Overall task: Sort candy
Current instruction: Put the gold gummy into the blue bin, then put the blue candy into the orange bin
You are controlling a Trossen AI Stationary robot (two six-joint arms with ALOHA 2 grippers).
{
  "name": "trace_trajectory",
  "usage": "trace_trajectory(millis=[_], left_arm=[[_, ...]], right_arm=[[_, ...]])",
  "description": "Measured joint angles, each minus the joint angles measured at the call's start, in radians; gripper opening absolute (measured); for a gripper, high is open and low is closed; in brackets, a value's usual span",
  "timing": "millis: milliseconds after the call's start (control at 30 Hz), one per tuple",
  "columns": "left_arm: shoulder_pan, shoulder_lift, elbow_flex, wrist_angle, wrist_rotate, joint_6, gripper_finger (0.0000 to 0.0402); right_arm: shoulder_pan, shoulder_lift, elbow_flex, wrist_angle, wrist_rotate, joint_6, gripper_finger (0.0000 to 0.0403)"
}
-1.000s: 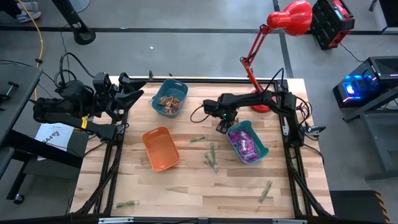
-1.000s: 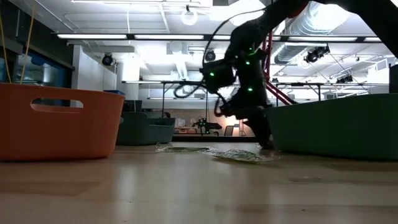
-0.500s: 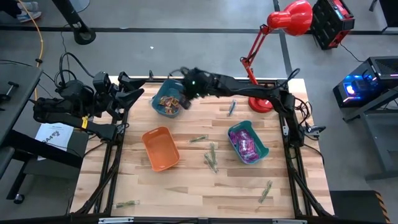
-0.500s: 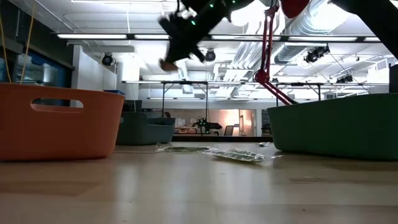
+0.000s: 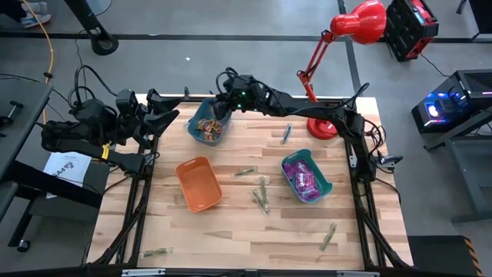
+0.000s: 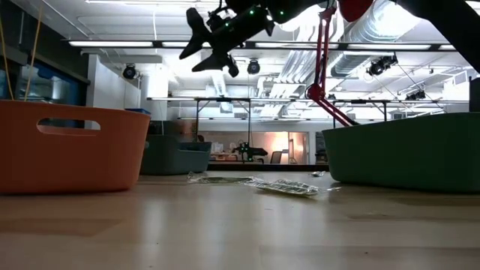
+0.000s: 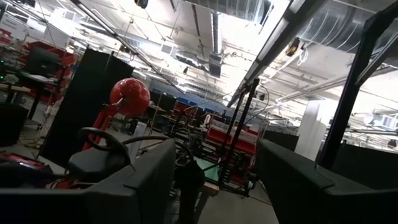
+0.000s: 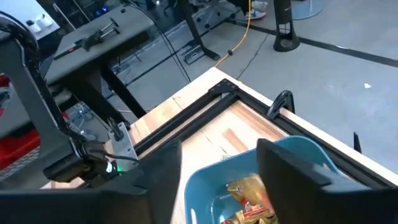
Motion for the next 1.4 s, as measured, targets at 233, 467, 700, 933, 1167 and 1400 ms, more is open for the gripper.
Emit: trace_trajectory(millis=[233, 467, 700, 933, 1167, 1400], left_arm=[[0.0, 0.014, 0.0, -0.045, 0.0, -0.023, 0.0216], [-0.001, 0.052, -0.02, -0.367, -0.038, -0.218, 0.0216], [0.051, 0.152, -0.127, -0.711, -0.245, -0.496, 0.0163], [0.368, 0.238, -0.144, -0.871, -0.264, -0.502, 0.0015], [0.715, 0.397, -0.144, -0.844, -0.156, -0.326, 0.0001], [0.94, 0.602, -0.144, -0.744, 0.065, -0.229, 0.0]], right_arm=[[-0.002, 0.0, 0.0, -0.009, -0.006, -0.08, 0.0239], [-0.046, -0.025, 0.051, -0.257, -0.008, -0.18, 0.0239], [-0.119, -0.104, 0.053, -0.496, 0.034, -0.249, 0.0223], [-0.138, -0.2, 0.053, -0.588, 0.034, -0.243, 0.0182], [-0.086, -0.243, 0.053, -0.631, 0.018, -0.202, 0.015], [0.013, -0.25, 0.053, -0.738, 0.187, -0.219, 0.0082]])
